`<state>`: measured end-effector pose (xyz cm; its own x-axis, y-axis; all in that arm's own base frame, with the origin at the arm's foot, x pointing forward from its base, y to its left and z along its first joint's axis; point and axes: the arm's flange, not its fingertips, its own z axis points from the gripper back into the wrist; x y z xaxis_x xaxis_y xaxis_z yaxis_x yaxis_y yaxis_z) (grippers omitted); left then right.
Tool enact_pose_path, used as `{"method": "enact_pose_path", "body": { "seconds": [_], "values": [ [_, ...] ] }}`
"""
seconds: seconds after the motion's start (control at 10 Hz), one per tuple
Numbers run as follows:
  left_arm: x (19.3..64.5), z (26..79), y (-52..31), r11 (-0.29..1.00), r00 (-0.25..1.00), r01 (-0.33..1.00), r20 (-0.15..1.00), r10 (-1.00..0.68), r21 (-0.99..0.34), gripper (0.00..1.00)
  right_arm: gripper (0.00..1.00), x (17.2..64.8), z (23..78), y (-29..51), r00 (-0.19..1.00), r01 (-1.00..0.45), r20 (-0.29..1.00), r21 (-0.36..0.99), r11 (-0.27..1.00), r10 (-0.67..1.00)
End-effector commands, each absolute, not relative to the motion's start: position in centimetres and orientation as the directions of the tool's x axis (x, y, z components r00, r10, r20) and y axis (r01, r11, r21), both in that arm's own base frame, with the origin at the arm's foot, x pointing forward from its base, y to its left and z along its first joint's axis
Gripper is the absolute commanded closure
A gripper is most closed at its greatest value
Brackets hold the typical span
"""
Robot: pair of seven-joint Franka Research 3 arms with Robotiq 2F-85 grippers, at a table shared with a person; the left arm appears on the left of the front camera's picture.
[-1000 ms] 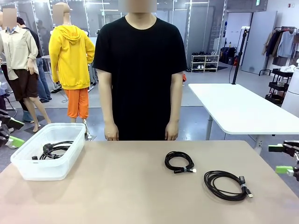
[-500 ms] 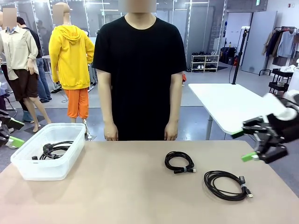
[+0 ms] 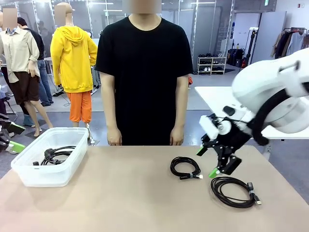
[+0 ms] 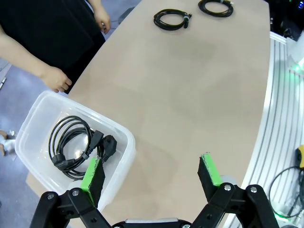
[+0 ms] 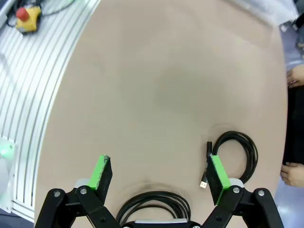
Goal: Organize and store the cables.
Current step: Place the USB Extension Cable into the Organizing box.
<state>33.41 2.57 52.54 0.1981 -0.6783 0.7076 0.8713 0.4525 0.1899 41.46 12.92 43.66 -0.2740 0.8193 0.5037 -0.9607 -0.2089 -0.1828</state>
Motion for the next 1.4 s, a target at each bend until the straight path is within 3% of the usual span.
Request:
{"method": "enact_pose_path", "body": {
  "seconds": [0.0,0.7,1.3],
  "values": [
    [33.1,52.5,2.4,0.460,0.217,0.870,0.700,-0.681,0.178,0.00,0.00,44.4,42.1,15.0,-0.253,-0.964,0.356,-0.168,-0.205,0.900],
    [33.1,52.5,2.4,0.460,0.217,0.870,0.700,-0.681,0.178,0.00,0.00,51.2,34.8,19.8,-0.234,-0.955,0.055,-0.202,-0.218,0.971],
    [33.1,52.5,2.4,0.460,0.217,0.870,0.700,-0.681,0.178,0.00,0.00,53.8,31.9,20.8,-0.198,-0.959,0.045,-0.216,-0.184,0.979]
  ]
}}
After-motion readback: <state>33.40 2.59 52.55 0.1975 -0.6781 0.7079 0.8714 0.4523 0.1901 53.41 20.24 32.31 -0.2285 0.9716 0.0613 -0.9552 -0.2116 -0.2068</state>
